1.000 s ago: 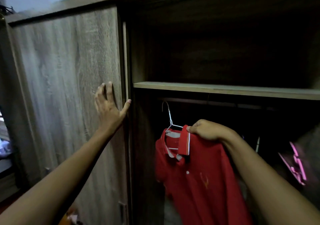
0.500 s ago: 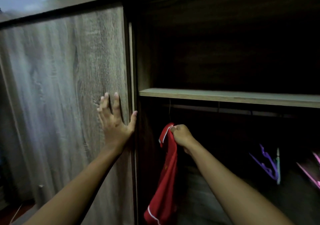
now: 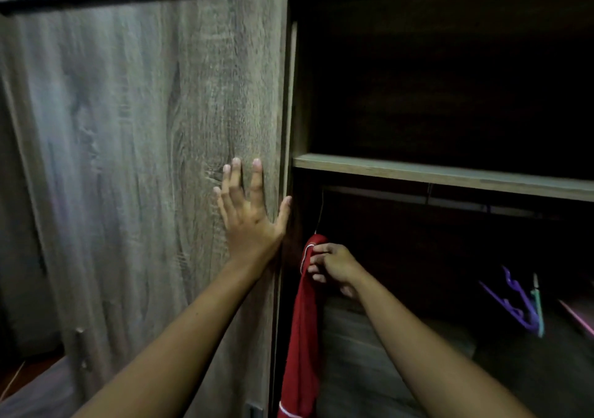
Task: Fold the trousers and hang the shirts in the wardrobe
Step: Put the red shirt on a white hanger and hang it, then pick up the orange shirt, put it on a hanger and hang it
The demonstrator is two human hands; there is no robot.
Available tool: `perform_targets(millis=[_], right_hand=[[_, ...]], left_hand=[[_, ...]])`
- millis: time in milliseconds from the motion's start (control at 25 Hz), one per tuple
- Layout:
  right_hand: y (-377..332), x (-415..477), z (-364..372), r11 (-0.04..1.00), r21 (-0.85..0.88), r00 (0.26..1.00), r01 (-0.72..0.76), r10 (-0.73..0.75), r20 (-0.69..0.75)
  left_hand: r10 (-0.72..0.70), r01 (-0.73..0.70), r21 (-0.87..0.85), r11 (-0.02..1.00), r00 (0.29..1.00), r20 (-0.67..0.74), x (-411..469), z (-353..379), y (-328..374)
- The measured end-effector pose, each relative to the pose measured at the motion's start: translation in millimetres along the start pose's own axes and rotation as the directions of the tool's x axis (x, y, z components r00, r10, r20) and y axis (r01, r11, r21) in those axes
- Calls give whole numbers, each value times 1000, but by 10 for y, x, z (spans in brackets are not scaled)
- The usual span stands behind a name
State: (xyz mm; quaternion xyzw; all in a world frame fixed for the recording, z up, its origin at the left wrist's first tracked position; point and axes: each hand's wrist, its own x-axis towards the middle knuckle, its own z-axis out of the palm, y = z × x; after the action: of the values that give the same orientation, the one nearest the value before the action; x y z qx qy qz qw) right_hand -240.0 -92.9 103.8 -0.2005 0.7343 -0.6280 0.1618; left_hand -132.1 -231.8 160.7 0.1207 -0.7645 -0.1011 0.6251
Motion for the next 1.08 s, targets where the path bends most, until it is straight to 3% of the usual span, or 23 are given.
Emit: perform_targets(millis=[120, 200, 360, 520, 720, 920, 1000, 1080], right_hand=[[-221, -278, 147, 962, 57, 950, 267, -253, -183], [-361, -535, 363, 898, 116, 893, 424, -392, -222], [-389, -864, 1152, 874, 134, 882, 467, -471, -5], [53, -789, 2330, 927, -35, 883, 373, -343, 321], [1002, -614, 3600, 903, -290, 838, 316, -123, 532], [1732, -524, 4489, 824, -510, 835, 248, 86, 544], [1940, -377, 4699, 749, -623, 854, 226, 155, 497], [2115, -200, 4797, 592, -781, 904, 199, 197, 380]], left_hand=[[50, -40, -115, 993, 995, 86, -44, -271, -147], [65, -46, -158, 986, 991, 114, -135, -497, -419], [-19, 39, -62, 997, 957, 290, -521, -946, -1254], [-251, 170, 215, 962, 858, 448, -1292, -1553, -2404], [-635, 352, 566, 745, 633, 443, -2506, -2410, -3611], [-850, 500, 703, 506, 427, 308, -3358, -2823, -4122], [-867, 499, 719, 484, 387, 315, -3547, -2782, -4140], [-863, 500, 712, 493, 386, 327, -3620, -2746, -4174]])
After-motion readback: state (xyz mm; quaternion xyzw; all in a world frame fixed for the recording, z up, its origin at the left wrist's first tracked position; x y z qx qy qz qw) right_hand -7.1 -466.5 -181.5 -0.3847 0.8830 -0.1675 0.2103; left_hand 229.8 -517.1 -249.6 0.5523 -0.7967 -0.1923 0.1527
